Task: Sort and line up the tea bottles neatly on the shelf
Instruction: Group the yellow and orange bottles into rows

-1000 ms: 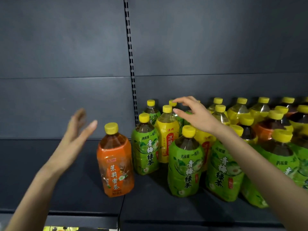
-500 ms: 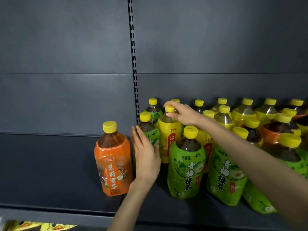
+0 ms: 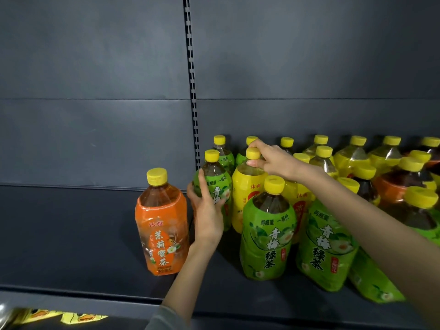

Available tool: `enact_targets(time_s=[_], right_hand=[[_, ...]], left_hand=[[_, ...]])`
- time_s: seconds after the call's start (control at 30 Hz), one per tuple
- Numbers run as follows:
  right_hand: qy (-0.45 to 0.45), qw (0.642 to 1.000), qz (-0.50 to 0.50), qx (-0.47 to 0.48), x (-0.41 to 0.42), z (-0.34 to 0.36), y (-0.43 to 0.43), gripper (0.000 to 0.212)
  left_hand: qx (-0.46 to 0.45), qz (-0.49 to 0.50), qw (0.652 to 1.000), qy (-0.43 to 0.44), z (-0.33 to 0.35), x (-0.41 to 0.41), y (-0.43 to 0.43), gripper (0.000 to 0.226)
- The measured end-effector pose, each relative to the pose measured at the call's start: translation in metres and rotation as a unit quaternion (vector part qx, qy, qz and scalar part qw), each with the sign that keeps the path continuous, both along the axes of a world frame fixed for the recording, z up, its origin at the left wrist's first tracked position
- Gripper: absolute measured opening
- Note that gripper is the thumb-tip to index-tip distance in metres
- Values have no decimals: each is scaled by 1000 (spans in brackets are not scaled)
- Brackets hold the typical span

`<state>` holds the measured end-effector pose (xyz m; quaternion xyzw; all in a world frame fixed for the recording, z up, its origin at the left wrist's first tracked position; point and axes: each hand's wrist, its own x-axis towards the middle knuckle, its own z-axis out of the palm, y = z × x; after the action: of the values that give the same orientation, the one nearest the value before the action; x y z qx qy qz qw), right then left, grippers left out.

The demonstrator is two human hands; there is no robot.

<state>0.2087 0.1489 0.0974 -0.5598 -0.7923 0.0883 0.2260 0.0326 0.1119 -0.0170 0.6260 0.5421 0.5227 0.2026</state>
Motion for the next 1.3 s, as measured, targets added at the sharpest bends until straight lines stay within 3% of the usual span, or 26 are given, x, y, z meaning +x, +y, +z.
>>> enact_targets(time_s=[0.27, 0.43, 0.57, 0.67, 0.87, 1.0, 1.1, 1.23, 1.3], right_hand=[[22, 999, 32, -6, 1, 2, -8, 36], [33, 998, 58, -7, 2, 5, -11, 24], [75, 991, 100, -42, 6, 5, -12, 20], [146, 972, 150, -105, 2, 6, -17, 19], [258, 938, 133, -188, -4, 7, -34, 28], [359, 931, 45, -48, -6, 0, -73, 38], [317, 946, 54, 29, -5, -27, -109, 44], [243, 968, 57, 1, 0, -55, -135, 81], [239, 970, 49, -7, 1, -57, -139, 88]], left_hand=[[0, -33, 999, -14, 2, -4, 26, 84], [-8, -44, 999, -24, 1, 0, 20, 78], [70, -68, 993, -63, 6, 12, -15, 66], [92, -107, 989, -41, 9, 14, -28, 67], [22, -151, 988, -18, 13, 9, -25, 76], [15, -117, 992, 34, 19, 4, -31, 71], [33, -88, 994, 52, 18, 1, -43, 68], [57, -57, 994, 73, 17, -12, -55, 67], [61, -47, 993, 85, 17, -19, -64, 67]])
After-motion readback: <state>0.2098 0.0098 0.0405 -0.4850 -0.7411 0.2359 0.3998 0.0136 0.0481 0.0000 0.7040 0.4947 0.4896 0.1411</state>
